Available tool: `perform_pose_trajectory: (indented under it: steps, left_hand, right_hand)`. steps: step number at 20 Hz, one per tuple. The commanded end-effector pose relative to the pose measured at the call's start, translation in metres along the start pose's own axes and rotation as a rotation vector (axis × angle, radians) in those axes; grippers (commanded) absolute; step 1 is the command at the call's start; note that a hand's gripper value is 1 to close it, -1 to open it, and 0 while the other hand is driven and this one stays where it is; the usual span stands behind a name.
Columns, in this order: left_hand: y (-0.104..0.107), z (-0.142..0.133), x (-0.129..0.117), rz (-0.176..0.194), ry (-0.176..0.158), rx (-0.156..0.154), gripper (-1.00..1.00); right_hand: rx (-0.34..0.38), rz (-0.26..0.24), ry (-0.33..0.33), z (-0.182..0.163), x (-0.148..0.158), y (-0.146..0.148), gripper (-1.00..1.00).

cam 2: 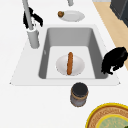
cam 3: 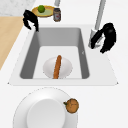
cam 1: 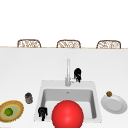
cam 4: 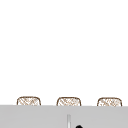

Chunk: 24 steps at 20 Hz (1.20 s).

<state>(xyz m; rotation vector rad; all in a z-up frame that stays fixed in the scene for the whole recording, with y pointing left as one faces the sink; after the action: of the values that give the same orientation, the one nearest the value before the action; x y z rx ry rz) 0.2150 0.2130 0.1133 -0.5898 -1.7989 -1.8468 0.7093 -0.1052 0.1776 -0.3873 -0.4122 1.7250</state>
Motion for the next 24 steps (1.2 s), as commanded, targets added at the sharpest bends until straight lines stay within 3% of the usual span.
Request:
perform_pose_trajectory:
  steps: [1, 7, 13, 18, 21, 24]
  left_hand:
    - [0.0, 0.0, 0.0, 0.0, 0.0, 0.0, 0.0]
    - [0.0, 0.0, 0.0, 0.0, 0.0, 0.0, 0.0]
    - [0.0, 0.0, 0.0, 0.0, 0.0, 0.0, 0.0]
    - [0.0, 0.0, 0.0, 0.0, 0.0, 0.0, 0.0]
    - [0.0, 0.0, 0.0, 0.0, 0.0, 0.0, 0.0]
    - [0.0, 0.0, 0.0, 0.0, 0.0, 0.0, 0.0]
  right_hand:
    - [0.021, -0.04, 0.001, 0.022, -0.009, -0.022, -1.0]
    - [0.007, -0.025, -0.027, 0.057, -0.025, -0.042, -1.0]
    - [0.008, -0.027, -0.046, 0.072, -0.042, -0.049, -1.0]
    - [-0.025, -0.025, -0.034, 0.078, -0.052, -0.038, -1.0]
    - [-0.048, 0.016, -0.035, 0.082, -0.052, -0.029, -1.0]
    - [-0.038, 0.004, -0.09, 0.088, -0.056, -0.018, -1.0]
